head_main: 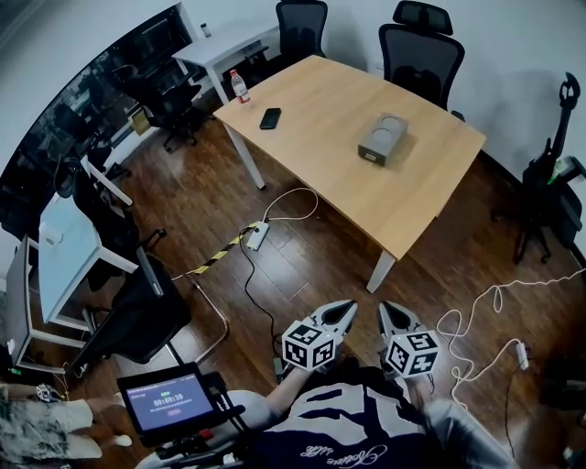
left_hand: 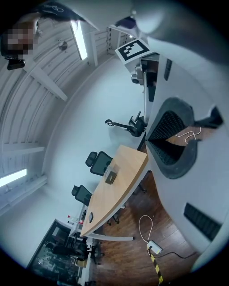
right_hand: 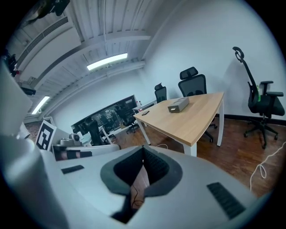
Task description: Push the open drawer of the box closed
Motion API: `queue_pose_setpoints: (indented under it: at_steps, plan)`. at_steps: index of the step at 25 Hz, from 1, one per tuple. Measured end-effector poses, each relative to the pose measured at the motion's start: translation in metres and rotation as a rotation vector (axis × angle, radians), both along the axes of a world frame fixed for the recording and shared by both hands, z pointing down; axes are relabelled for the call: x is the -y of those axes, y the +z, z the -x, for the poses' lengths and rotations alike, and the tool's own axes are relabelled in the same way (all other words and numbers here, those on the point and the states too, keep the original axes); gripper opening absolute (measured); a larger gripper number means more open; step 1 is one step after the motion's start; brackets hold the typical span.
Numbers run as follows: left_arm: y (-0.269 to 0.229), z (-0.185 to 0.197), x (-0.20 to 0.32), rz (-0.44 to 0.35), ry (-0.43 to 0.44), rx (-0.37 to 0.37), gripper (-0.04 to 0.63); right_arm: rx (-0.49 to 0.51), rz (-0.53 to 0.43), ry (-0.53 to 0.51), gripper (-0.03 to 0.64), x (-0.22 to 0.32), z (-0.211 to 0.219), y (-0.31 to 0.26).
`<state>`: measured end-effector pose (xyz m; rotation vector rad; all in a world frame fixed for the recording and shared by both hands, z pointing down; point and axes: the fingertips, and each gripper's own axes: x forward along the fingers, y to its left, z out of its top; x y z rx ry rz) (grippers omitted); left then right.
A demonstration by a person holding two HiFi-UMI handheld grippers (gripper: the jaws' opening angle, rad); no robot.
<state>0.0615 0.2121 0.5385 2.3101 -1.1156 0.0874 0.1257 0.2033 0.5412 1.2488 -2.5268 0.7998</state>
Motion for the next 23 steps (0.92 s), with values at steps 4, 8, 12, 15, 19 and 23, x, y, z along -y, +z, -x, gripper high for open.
queue_pose_setpoints:
  at_steps: [4,8,12,15,19,23]
  plan:
    - [-0.003,0.000,0.002,-0.007,-0.018,0.008,0.002,0.010,-0.012,-0.017,-0.002,0.004,0.001,-0.004]
    - [-0.005,0.005,0.005,-0.005,-0.029,0.018,0.002,0.020,-0.014,-0.022,-0.002,0.007,0.003,-0.008]
    - [-0.008,0.005,0.003,-0.006,-0.034,0.016,0.002,0.021,-0.023,-0.019,-0.002,0.005,0.001,-0.009]
    - [-0.009,0.003,0.000,-0.008,-0.033,0.020,0.002,0.023,-0.025,-0.022,-0.002,0.002,0.000,-0.009]
    - [-0.012,0.004,-0.001,-0.018,-0.041,0.015,0.002,0.023,-0.033,-0.031,-0.002,0.000,0.001,-0.011]
    - [-0.014,0.009,0.003,-0.023,-0.051,0.009,0.002,0.018,-0.033,-0.040,-0.002,0.002,0.006,-0.011]
